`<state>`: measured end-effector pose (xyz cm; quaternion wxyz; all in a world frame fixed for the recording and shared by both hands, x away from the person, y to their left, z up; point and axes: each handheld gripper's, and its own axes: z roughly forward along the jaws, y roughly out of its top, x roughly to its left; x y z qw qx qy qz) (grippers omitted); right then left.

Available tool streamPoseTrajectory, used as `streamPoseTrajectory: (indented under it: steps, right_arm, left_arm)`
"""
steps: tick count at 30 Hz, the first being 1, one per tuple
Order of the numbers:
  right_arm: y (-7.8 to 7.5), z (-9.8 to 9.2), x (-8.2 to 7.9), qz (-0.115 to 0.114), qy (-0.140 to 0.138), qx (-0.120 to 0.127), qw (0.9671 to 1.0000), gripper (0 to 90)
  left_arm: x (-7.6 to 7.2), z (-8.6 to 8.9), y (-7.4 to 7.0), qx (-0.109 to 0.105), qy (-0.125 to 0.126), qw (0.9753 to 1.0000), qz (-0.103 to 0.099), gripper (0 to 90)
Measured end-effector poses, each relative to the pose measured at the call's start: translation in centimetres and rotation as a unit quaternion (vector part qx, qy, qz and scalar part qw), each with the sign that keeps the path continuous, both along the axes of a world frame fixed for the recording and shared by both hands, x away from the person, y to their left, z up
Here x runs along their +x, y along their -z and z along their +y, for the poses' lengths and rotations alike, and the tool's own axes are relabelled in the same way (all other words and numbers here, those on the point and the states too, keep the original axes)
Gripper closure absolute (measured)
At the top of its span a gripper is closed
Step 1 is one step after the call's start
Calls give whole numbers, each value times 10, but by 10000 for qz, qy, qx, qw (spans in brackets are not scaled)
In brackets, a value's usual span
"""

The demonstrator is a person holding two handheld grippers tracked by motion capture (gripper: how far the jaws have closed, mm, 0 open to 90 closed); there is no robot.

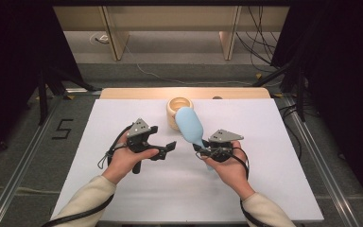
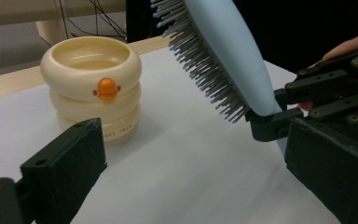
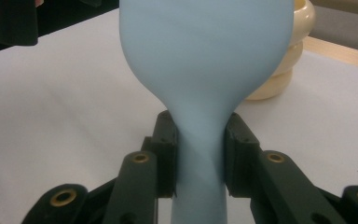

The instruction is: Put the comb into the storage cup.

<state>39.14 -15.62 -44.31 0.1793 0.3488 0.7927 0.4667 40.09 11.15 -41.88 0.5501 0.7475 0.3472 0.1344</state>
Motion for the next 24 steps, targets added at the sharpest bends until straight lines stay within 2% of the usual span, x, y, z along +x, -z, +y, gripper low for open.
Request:
streamPoseTrajectory:
  steps: [2,7,24]
  right_arm:
    - [0,0,0,-18,-1,-1,10000,705]
    - [-1,0,-1,-56,18,45,10000,705]
    - [0,1,-2,-76,41,50,10000,705]
  left_arm:
    - [2,-10,-3,-43,55,10000,-23,47]
    - [7,-22,-6,-65,127,9999,-60,51]
    - [22,-48,-8,-292,-54,9996,17,115]
